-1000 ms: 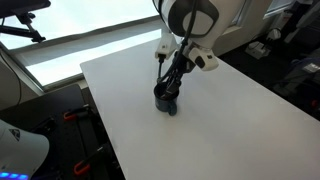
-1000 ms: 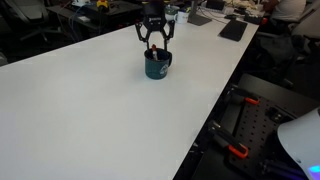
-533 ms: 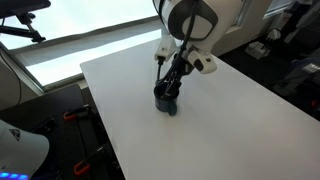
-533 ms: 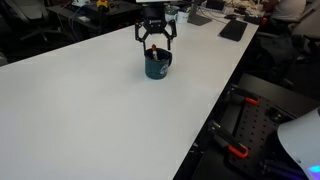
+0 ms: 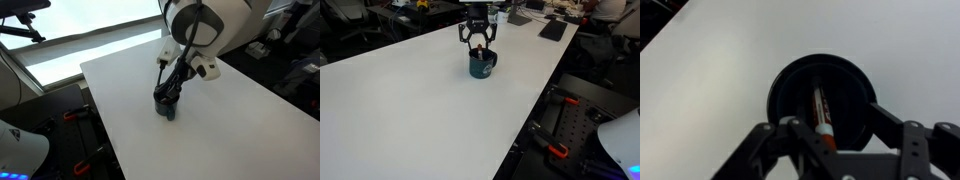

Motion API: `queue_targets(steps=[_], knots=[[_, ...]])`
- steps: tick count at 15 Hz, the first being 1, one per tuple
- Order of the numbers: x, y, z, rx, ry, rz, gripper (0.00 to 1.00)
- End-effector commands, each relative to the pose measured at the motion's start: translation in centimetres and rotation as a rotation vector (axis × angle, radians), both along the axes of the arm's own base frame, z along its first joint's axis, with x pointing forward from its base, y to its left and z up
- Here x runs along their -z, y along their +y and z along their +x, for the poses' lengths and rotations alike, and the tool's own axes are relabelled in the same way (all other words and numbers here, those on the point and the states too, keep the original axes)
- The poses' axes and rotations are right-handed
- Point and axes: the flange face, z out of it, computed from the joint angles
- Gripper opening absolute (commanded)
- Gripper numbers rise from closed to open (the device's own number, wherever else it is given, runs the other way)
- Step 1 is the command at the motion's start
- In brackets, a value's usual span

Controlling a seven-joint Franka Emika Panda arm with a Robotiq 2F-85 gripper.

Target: Remove the marker from the mug cup

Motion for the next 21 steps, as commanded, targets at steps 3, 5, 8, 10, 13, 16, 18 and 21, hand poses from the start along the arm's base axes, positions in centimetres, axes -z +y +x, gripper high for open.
queue_targets(steps=[3,5,8,10,13,16,18,21], knots=[[-0.2,-1.2,-0.9,0.034,-0.002,0.02,0.76],[-0.5,-1.2,-1.2,0.036,-0.008,0.016,0.77],[-0.8,-1.2,-1.5,0.04,-0.017,0.013,0.71],[-1.0,-1.2,-1.6,0.041,-0.024,0.01,0.65],[-1.4,-1.1,-2.1,0.043,-0.038,0.004,0.42],[-1.4,-1.2,-2.5,0.047,-0.042,0.002,0.36],[-1.3,-1.1,-2.7,0.045,-0.044,0.0,0.17],[-1.1,-1.2,-2.8,0.044,-0.037,0.004,0.4]])
